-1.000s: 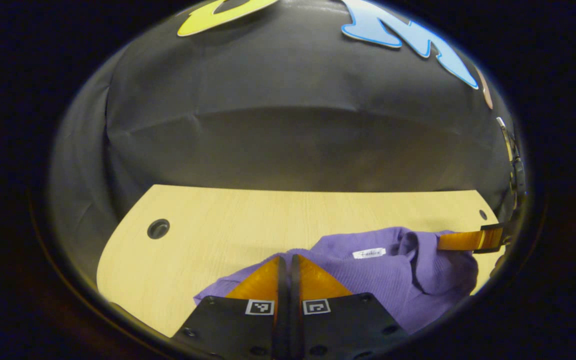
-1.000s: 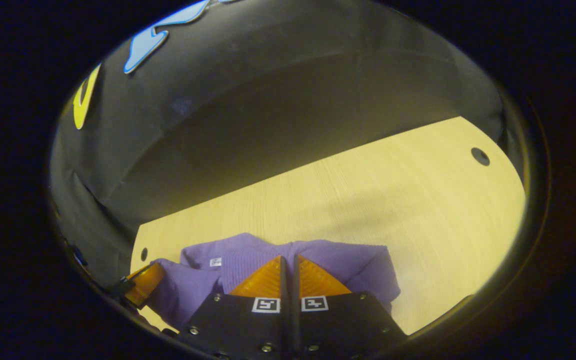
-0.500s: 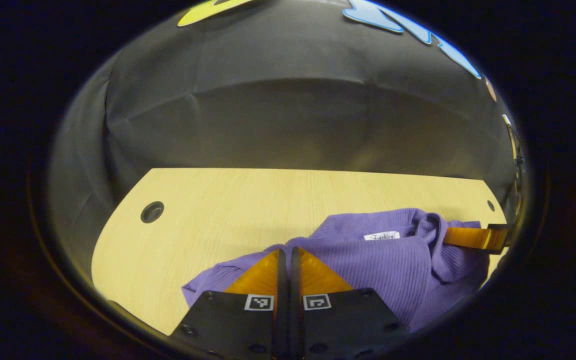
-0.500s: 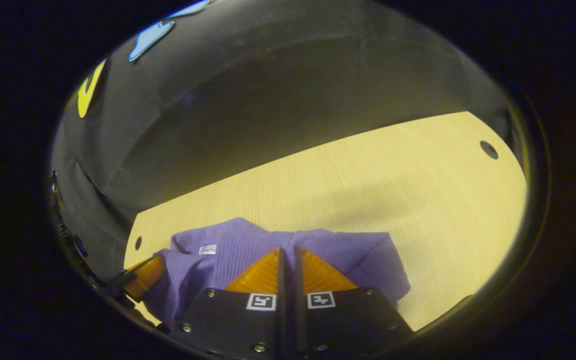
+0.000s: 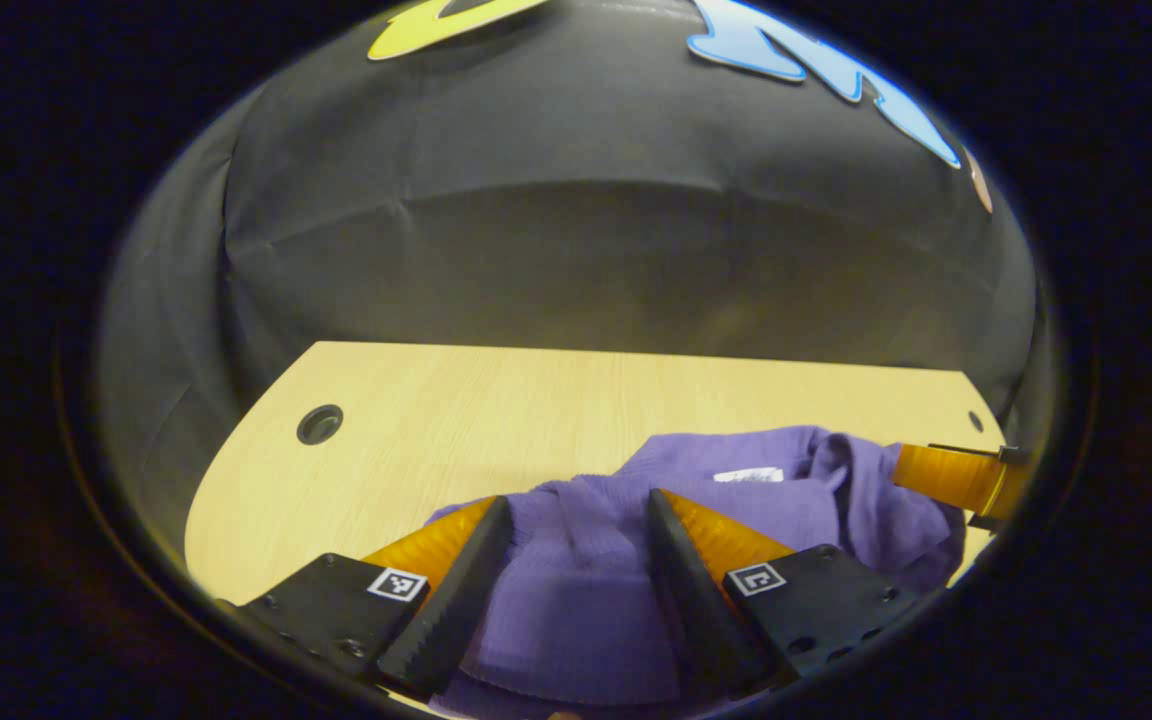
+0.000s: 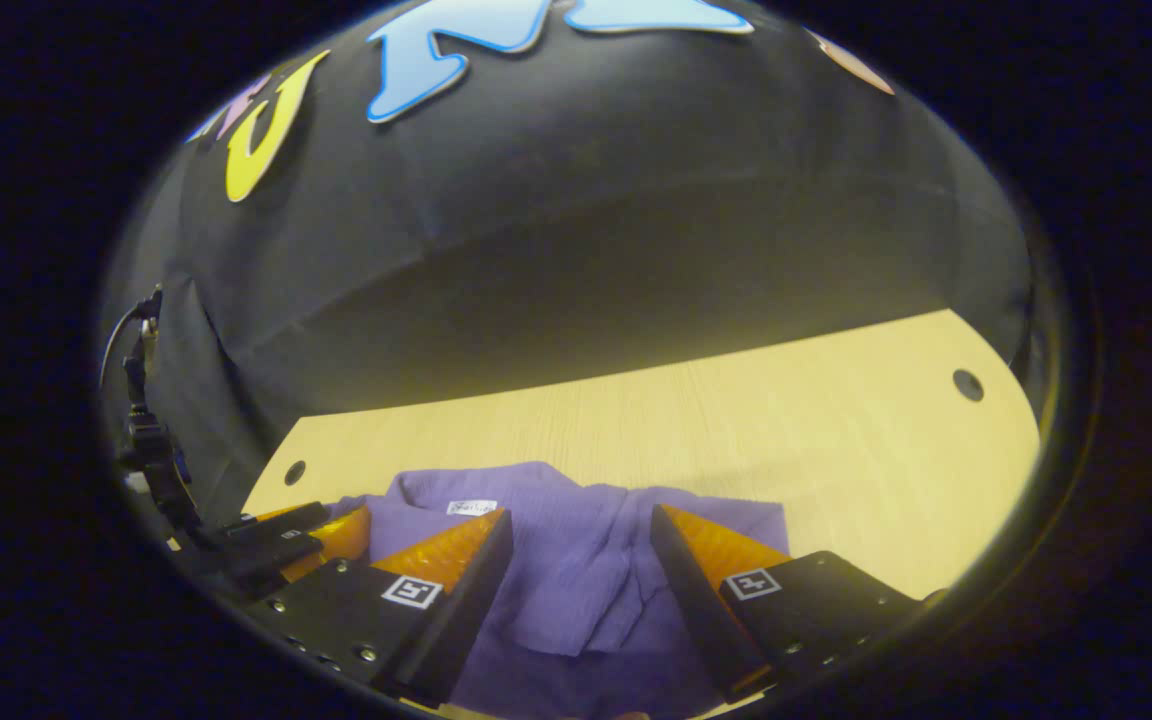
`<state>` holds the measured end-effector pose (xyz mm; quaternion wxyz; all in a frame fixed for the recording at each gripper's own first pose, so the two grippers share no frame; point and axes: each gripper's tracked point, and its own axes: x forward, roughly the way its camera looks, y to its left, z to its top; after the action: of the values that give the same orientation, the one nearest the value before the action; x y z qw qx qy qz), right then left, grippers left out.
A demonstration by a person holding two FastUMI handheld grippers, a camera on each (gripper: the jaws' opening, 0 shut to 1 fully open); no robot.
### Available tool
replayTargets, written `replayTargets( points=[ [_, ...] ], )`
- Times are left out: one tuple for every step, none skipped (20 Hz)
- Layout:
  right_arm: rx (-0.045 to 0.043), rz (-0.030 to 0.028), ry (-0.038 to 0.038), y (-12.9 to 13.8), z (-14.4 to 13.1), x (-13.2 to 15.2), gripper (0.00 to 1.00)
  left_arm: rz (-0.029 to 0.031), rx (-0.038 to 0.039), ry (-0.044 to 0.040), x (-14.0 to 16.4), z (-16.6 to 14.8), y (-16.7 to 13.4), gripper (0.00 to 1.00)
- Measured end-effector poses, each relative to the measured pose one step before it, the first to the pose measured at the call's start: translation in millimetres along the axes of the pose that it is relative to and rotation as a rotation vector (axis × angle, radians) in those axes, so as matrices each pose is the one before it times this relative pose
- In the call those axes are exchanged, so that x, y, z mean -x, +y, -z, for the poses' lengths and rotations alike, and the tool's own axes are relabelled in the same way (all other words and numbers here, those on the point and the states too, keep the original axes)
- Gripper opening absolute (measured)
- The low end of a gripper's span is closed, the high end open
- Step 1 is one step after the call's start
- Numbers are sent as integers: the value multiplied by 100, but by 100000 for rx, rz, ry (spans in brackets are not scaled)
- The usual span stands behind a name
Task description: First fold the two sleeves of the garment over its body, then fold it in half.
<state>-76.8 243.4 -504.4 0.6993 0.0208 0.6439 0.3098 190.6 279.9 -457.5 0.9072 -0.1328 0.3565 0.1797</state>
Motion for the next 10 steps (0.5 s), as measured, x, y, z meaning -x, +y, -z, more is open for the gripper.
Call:
replayTargets(
  points=[
    [578, 136, -1409, 146, -656, 786, 87, 341, -321, -1650, 771, -693, -207, 94],
    [-49, -63, -1266, 166, -650, 866, 87, 451, -976, -1795, 763, -887, -317, 94],
    [-266, -286, -1571, 225, -746, 941, 87, 817, -1225, -2147, 868, -905, -446, 94],
    [-36, 22, -1575, 253, -632, 1015, 87, 961, -863, -1951, 1065, -995, -579, 94],
    [231, -87, -1673, 224, -722, 1197, 87, 1036, -246, -1813, 1199, -1007, -555, 94],
    [256, 80, -1893, 313, -734, 1318, 87, 1002, 71, -2202, 1373, -1066, -549, 94],
    [318, -113, -1882, 305, -812, 1515, 87, 722, 287, -2558, 1473, -1267, -450, 94],
    [363, -164, -2024, 329, -705, 1656, 87, 800, 476, -2342, 1811, -1261, -515, 94],
    [486, 99, -1922, 214, -841, 1837, 87, 527, 242, -2312, 1809, -1257, -446, 94],
    [555, 217, -2424, 357, -1049, 1897, 87, 397, -354, -2715, 1923, -1440, -337, 94]
  ],
)
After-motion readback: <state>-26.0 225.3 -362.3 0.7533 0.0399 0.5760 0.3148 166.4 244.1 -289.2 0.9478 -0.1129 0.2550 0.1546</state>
